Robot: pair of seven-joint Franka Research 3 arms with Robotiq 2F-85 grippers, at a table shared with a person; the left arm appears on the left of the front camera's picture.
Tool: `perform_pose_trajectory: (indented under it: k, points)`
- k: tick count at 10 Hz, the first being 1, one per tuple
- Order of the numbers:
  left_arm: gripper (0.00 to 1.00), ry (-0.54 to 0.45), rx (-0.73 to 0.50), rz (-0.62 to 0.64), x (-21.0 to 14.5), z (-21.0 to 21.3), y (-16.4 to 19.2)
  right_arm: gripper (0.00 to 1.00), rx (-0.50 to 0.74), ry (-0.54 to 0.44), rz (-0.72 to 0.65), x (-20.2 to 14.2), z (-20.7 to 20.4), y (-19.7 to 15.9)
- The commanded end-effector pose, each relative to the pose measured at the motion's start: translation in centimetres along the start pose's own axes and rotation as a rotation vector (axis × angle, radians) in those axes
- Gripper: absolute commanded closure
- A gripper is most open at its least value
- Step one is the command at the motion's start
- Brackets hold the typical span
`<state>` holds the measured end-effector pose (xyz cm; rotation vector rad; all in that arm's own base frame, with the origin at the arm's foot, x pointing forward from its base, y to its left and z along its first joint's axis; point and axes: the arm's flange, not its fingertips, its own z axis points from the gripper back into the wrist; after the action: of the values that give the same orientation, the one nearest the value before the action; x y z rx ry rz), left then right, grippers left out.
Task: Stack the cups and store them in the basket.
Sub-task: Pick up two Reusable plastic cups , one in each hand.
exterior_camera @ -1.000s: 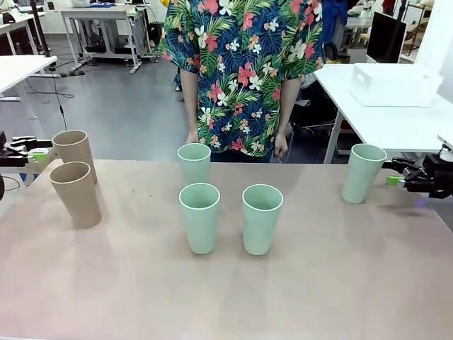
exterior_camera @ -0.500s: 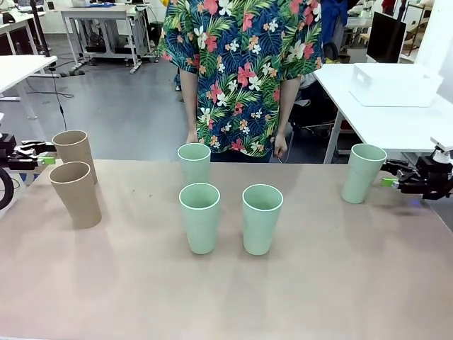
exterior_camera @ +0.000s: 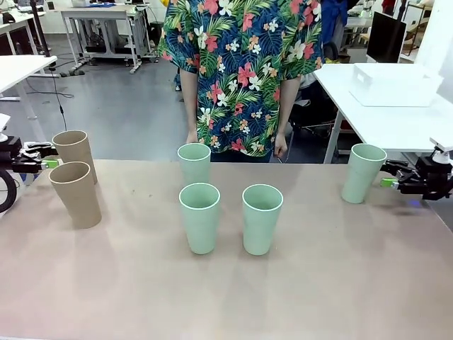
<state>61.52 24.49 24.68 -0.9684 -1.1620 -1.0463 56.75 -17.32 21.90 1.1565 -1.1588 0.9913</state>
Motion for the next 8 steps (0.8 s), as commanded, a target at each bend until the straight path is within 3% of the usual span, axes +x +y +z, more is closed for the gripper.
perform_pose_trajectory:
  k: [1, 8]
  points:
    - [0.00, -0.008, -0.053, 0.007, 0.2, 0.1, 0.0, 0.00, -0.025, -0.001, -0.001, 0.2, -0.8, 0.7]
    - [0.00, -0.045, -0.053, -0.016, -0.5, -2.4, -1.5, 0.00, -0.058, -0.016, -0.002, 0.3, -1.8, 1.2]
